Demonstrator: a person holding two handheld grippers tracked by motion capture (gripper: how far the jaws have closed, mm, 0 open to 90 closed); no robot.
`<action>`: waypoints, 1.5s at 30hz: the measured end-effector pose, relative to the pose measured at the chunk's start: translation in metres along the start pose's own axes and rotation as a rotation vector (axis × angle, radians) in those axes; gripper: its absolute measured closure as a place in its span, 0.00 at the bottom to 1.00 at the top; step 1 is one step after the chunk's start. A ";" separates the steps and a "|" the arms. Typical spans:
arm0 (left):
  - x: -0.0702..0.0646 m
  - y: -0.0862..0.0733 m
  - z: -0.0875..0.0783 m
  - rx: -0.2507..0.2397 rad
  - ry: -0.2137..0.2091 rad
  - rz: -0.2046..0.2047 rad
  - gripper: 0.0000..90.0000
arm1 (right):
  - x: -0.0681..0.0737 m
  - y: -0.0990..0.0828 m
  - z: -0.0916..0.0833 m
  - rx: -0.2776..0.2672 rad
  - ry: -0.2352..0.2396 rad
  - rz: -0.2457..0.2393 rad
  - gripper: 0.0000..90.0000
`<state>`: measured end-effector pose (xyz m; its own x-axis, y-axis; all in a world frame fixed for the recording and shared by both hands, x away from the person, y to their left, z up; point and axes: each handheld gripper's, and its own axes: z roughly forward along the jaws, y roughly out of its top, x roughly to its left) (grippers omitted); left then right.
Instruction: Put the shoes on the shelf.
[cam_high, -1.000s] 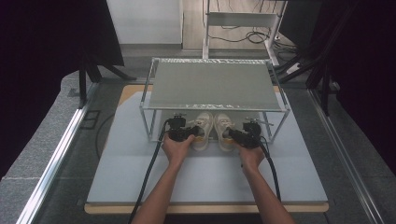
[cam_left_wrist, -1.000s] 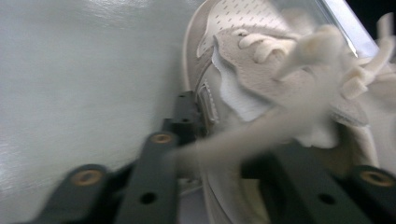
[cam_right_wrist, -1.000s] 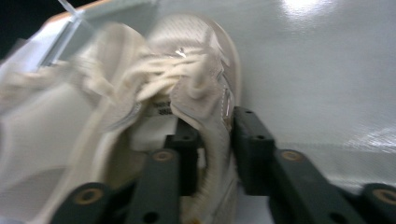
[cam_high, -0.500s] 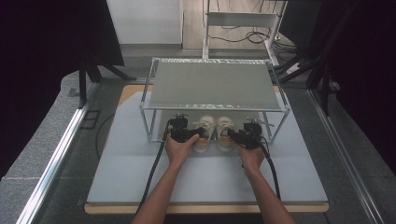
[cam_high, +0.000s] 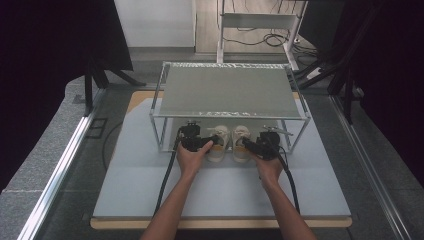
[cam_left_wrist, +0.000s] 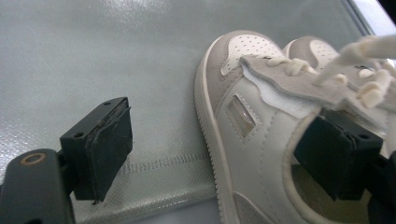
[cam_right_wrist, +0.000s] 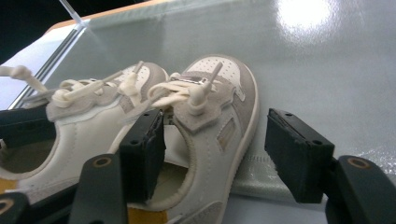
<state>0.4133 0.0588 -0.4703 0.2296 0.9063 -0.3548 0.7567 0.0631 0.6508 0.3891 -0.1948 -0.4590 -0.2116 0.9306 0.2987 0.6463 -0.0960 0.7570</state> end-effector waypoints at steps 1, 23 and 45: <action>0.000 0.000 -0.001 -0.007 0.000 0.008 0.15 | 0.000 0.000 -0.001 -0.008 0.007 -0.009 0.41; 0.010 -0.031 -0.068 -0.039 -0.159 0.203 0.70 | -0.004 -0.016 -0.061 -0.050 0.089 -0.192 0.63; -0.006 -0.040 -0.045 0.079 -0.236 0.279 0.91 | -0.013 -0.028 -0.033 0.052 0.077 -0.332 0.84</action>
<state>0.3541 0.0692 -0.4638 0.5615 0.7621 -0.3224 0.6880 -0.2135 0.6937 0.3495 -0.2161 -0.4647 -0.4700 0.8785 0.0854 0.5689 0.2276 0.7903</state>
